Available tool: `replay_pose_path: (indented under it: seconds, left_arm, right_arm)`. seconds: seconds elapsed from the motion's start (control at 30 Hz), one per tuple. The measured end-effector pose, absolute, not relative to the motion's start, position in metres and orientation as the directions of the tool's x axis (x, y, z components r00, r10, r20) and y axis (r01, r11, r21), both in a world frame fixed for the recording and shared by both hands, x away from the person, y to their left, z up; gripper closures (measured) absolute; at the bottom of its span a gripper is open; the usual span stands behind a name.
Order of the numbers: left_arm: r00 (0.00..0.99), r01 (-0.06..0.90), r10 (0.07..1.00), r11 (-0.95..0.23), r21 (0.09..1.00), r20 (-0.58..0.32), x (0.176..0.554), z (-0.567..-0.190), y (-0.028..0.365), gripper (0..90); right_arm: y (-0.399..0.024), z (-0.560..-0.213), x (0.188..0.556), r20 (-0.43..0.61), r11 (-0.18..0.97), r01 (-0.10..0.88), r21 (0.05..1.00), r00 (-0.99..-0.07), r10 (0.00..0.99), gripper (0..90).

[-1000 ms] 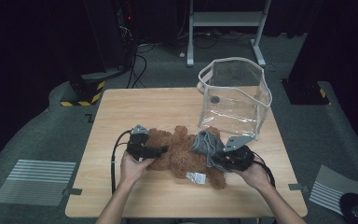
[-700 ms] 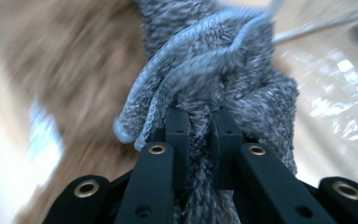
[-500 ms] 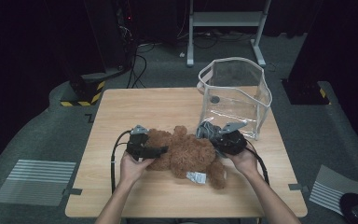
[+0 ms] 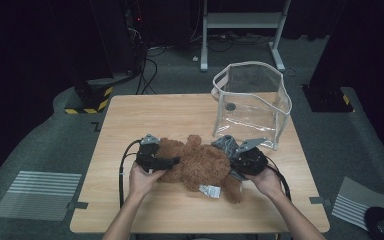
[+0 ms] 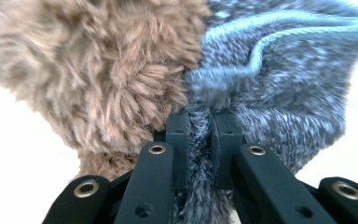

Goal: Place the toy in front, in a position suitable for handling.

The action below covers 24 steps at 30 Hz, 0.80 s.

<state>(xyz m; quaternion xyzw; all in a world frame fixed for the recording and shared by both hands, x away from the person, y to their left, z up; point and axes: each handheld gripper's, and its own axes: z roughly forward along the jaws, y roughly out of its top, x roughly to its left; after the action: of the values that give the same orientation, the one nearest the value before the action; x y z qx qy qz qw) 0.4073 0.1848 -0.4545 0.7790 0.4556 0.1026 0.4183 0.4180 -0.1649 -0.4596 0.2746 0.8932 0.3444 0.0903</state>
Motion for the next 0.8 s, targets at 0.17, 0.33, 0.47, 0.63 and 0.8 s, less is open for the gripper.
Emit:
replay_pose_path:
  seconds: [0.17, 0.33, 0.47, 0.63, 0.8]
  left_arm:
    - [0.561, 0.627, 0.798, -0.238, 0.742, -0.218, 0.406, -0.454, 0.185, 17.2]
    - [0.561, 0.631, 0.798, -0.240, 0.738, -0.220, 0.405, -0.453, 0.186, 16.7]
    - [0.557, 0.628, 0.803, -0.239, 0.741, -0.213, 0.405, -0.453, 0.184, 16.2]
    - [0.557, 0.633, 0.804, -0.246, 0.734, -0.210, 0.404, -0.452, 0.185, 16.2]
    - [0.551, 0.631, 0.808, -0.239, 0.738, -0.209, 0.405, -0.453, 0.183, 16.6]
  right_arm:
    - [-0.166, -0.481, 0.424, 0.030, 0.676, 0.472, 0.566, -0.831, 0.556, 80.5]
    - [-0.180, -0.471, 0.419, 0.031, 0.634, 0.460, 0.622, -0.823, 0.567, 80.5]
    - [-0.171, -0.468, 0.416, 0.044, 0.625, 0.438, 0.646, -0.839, 0.542, 80.5]
    - [-0.168, -0.482, 0.418, 0.021, 0.693, 0.460, 0.555, -0.841, 0.541, 80.5]
    - [-0.193, -0.465, 0.401, 0.027, 0.634, 0.444, 0.633, -0.831, 0.555, 80.5]
